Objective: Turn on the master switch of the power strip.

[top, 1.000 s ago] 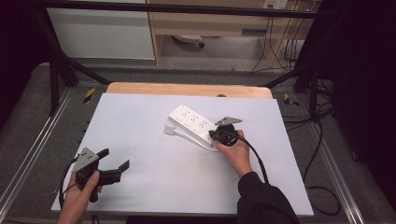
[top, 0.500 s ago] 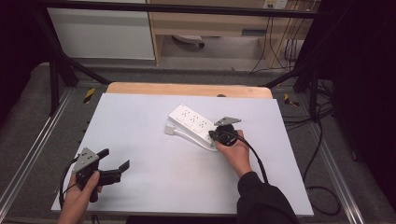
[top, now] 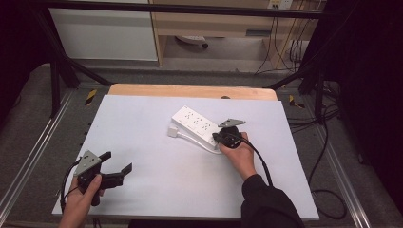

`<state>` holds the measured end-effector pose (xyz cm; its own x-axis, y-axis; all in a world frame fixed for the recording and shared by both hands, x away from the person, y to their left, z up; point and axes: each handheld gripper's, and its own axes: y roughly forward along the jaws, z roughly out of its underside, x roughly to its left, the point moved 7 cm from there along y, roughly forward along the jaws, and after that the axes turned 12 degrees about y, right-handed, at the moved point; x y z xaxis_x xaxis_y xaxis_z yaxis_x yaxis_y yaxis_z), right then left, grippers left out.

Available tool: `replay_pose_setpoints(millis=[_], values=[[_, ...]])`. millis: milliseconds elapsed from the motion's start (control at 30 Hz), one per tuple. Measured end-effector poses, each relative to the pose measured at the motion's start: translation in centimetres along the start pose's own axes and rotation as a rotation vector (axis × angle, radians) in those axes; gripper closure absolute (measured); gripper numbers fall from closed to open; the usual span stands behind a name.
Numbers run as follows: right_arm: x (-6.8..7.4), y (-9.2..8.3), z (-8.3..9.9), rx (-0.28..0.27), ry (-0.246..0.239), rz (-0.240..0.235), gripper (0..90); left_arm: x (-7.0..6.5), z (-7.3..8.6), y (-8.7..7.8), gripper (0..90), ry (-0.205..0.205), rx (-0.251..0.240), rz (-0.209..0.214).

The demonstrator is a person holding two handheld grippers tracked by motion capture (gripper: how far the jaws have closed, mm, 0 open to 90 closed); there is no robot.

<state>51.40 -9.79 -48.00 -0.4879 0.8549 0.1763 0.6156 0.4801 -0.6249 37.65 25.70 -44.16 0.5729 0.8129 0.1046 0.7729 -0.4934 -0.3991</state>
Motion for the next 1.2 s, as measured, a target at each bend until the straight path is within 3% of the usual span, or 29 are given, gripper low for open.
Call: replay_pose_setpoints(millis=[1200], values=[[-0.10, -0.14, -0.23, -0.009, 0.018, -0.010, 90.0, 0.07, 0.01, 0.00, 5.8, -0.003, -0.001, 0.002]])
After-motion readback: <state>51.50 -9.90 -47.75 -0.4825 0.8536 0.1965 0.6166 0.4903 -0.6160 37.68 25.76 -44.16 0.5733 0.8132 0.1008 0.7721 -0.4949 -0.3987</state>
